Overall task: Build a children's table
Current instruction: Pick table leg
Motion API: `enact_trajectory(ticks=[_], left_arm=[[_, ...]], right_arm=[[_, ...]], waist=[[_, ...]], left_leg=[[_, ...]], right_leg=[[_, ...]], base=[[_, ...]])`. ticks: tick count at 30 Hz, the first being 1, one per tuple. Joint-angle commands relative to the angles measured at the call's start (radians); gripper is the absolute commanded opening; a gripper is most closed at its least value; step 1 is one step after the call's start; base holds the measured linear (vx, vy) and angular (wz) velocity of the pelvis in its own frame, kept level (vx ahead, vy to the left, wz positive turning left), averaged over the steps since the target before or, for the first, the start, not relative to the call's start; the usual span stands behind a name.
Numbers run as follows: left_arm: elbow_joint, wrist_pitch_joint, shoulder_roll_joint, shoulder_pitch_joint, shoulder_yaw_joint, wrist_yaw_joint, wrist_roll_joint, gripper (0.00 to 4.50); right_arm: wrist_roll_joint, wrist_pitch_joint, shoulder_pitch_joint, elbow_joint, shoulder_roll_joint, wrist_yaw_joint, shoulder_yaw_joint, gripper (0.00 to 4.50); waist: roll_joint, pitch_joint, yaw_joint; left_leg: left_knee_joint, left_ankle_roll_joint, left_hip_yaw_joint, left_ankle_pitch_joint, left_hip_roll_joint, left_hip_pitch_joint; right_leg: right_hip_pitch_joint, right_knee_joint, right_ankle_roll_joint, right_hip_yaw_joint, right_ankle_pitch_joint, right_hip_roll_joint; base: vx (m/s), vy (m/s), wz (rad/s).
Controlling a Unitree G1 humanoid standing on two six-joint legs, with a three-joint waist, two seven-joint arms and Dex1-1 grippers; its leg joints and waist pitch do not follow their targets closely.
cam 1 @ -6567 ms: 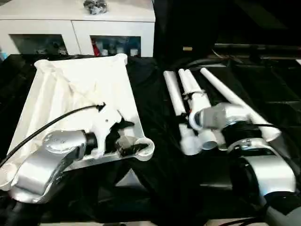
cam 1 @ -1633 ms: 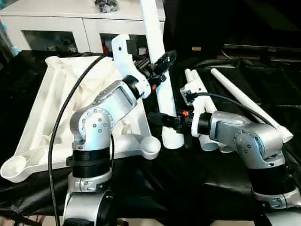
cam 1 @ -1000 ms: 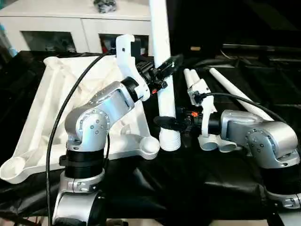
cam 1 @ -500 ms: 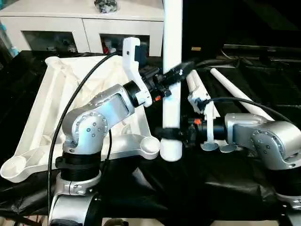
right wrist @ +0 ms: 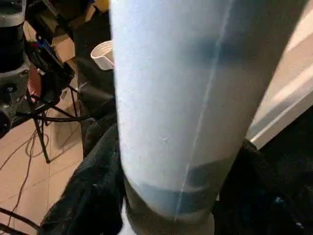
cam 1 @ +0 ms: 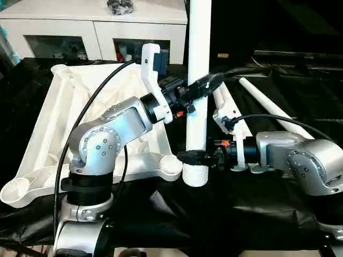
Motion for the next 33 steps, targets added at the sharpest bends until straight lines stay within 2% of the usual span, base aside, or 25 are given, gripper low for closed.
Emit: enact_trajectory(ticks=[1,6,10,11,13,14,15,17,18,19,21,23,25,26,27,28,29,31,32,33], left_arm=[[-0.022,0.013,0.001,-0.013,-0.009,-0.017,-0.033,1.79],[-0.024,0.019,0.005,-0.013,-0.008,-0.021,-0.038,1.79],[-0.023,0.005,0.016,-0.007,-0.013,0.003,0.003,1.79],[-0.023,0.005,0.016,-0.007,-0.013,0.003,0.003,2.14],[-0.018,0.002,0.010,-0.002,0.012,0.001,-0.019,2.51],[-0.022,-0.015,0.009,0.003,0.017,-0.002,-0.017,2.51],[-0.024,-0.046,0.005,0.010,0.021,-0.004,-0.008,2.51],[-0.025,-0.152,-0.022,0.023,0.036,0.008,0.032,2.55],[-0.024,-0.202,-0.043,0.028,0.051,0.023,0.045,2.55],[-0.018,-0.258,-0.074,0.030,0.083,0.047,0.046,2.55],[-0.012,-0.295,-0.094,0.028,0.114,0.071,0.045,2.55],[0.003,-0.329,-0.085,0.022,0.129,0.078,0.068,2.55],[0.006,-0.341,-0.073,0.028,0.128,0.080,0.086,2.55],[0.014,-0.342,-0.062,0.032,0.129,0.083,0.095,2.55],[0.021,-0.349,-0.043,0.038,0.119,0.088,0.123,2.55],[0.024,-0.363,-0.032,0.043,0.112,0.087,0.143,2.55],[0.032,-0.395,-0.003,0.058,0.096,0.093,0.198,2.55],[0.031,-0.483,0.064,0.098,0.044,0.105,0.345,2.55],[0.028,-0.488,0.068,0.104,0.044,0.108,0.353,2.55],[0.021,-0.501,0.082,0.124,0.044,0.141,0.391,2.55]], right_arm=[[-0.006,0.002,0.006,-0.011,-0.010,-0.005,0.006,1.98],[-0.005,0.000,0.009,-0.009,-0.008,-0.006,0.009,1.90],[-0.009,-0.002,0.009,-0.001,0.001,-0.020,0.001,1.89],[-0.009,-0.002,0.009,-0.001,0.001,-0.020,0.001,1.89],[-0.012,-0.006,0.011,0.006,0.011,-0.034,-0.010,1.89],[-0.013,-0.011,0.013,0.011,0.020,-0.044,-0.018,1.89],[-0.015,-0.020,0.014,0.019,0.030,-0.054,-0.027,1.89],[-0.013,-0.046,0.019,0.036,0.065,-0.086,-0.059,1.89],[-0.013,-0.053,0.019,0.044,0.081,-0.104,-0.075,1.89],[-0.021,-0.091,0.022,0.058,0.111,-0.132,-0.094,1.89],[-0.031,-0.122,0.026,0.067,0.145,-0.176,-0.117,1.89],[-0.025,-0.168,0.032,0.058,0.194,-0.223,-0.157,1.89],[-0.018,-0.192,0.034,0.050,0.222,-0.257,-0.185,1.89],[-0.021,-0.205,0.031,0.052,0.234,-0.274,-0.196,1.89],[-0.030,-0.215,0.027,0.056,0.243,-0.299,-0.207,1.89],[-0.039,-0.222,0.026,0.057,0.247,-0.312,-0.211,1.89],[-0.067,-0.246,0.024,0.059,0.256,-0.348,-0.218,1.89],[-0.144,-0.285,0.037,0.050,0.253,-0.420,-0.206,1.89],[-0.151,-0.288,0.040,0.048,0.252,-0.426,-0.204,1.89],[-0.192,-0.322,0.059,0.039,0.251,-0.460,-0.194,1.89]], waist=[[-0.001,-0.073,0.002],[-0.002,-0.072,0.002],[-0.002,-0.072,0.002],[-0.001,-0.071,0.002],[0.000,-0.071,0.002],[0.003,-0.071,0.002],[0.003,-0.071,0.002],[0.012,-0.070,0.000],[0.016,-0.072,0.001],[0.022,-0.073,-0.003],[0.021,-0.073,-0.003],[0.021,-0.073,-0.003],[0.026,-0.073,-0.005],[0.037,-0.073,-0.004],[0.039,-0.072,-0.006],[0.034,-0.073,-0.008],[0.039,-0.073,-0.006],[0.041,-0.074,-0.007],[0.044,-0.075,-0.008],[0.046,-0.075,-0.008]], left_leg=[[-0.054,-0.007,-0.014,-0.077,0.040,0.025],[-0.055,-0.008,-0.014,-0.083,0.040,0.024],[-0.055,-0.008,-0.014,-0.085,0.041,0.025],[-0.055,-0.009,-0.014,-0.084,0.041,0.025],[-0.055,-0.012,-0.014,-0.090,0.040,0.025],[-0.055,-0.015,-0.015,-0.091,0.039,0.024],[-0.055,-0.016,-0.015,-0.091,0.040,0.024],[-0.057,-0.024,-0.016,-0.114,0.040,0.022],[-0.056,-0.028,-0.018,-0.116,0.039,0.022],[-0.055,-0.029,-0.017,-0.125,0.040,0.022],[-0.055,-0.028,-0.017,-0.129,0.037,0.021],[-0.054,-0.017,-0.016,-0.119,0.037,0.021],[-0.057,-0.019,-0.016,-0.124,0.038,0.023],[-0.057,-0.029,-0.018,-0.131,0.039,0.026],[-0.059,-0.032,-0.019,-0.136,0.039,0.026],[-0.059,-0.037,-0.019,-0.141,0.037,0.026],[-0.060,-0.037,-0.020,-0.138,0.039,0.026],[-0.061,-0.044,-0.022,-0.130,0.038,0.023],[-0.061,-0.054,-0.020,-0.126,0.038,0.024],[-0.061,-0.059,-0.019,-0.128,0.037,0.025]], right_leg=[[0.050,-0.067,-0.240,0.031,0.069,-0.061],[0.051,-0.068,-0.240,0.032,0.057,-0.062],[0.050,-0.067,-0.236,0.032,0.050,-0.061],[0.049,-0.068,-0.237,0.032,0.050,-0.062],[0.049,-0.068,-0.237,0.032,0.045,-0.062],[0.050,-0.068,-0.237,0.032,0.046,-0.062],[0.049,-0.070,-0.237,0.032,0.044,-0.063],[0.049,-0.077,-0.237,0.031,0.042,-0.063],[0.051,-0.072,-0.240,0.031,0.050,-0.063],[0.051,-0.076,-0.243,0.030,0.064,-0.063],[0.053,-0.073,-0.243,0.030,0.062,-0.063],[0.051,-0.074,-0.228,0.031,0.037,-0.062],[0.046,-0.076,-0.215,0.030,0.004,-0.061],[0.043,-0.075,-0.209,0.030,-0.011,-0.060],[0.042,-0.077,-0.203,0.029,-0.014,-0.059],[0.043,-0.076,-0.196,0.029,-0.012,-0.056],[0.041,-0.079,-0.187,0.029,-0.015,-0.058],[0.041,-0.079,-0.156,0.029,-0.019,-0.058],[0.041,-0.077,-0.151,0.029,-0.016,-0.058],[0.041,-0.075,-0.152,0.029,-0.012,-0.058]], base=[[0.000,0.000,0.00],[0.000,0.000,0.00],[0.000,0.000,0.00],[0.000,0.000,0.00],[0.000,0.000,0.00],[0.000,0.000,0.00],[0.000,0.000,0.00],[0.000,0.000,0.00],[0.000,0.000,0.00],[0.000,0.000,0.00],[0.000,0.000,0.00],[0.000,0.000,0.00],[0.000,0.000,0.00],[0.000,0.000,0.00],[0.000,0.000,0.00],[0.000,0.000,0.00],[0.000,0.000,0.00],[0.000,0.000,0.00],[0.000,0.000,0.00],[0.000,0.000,0.00]])
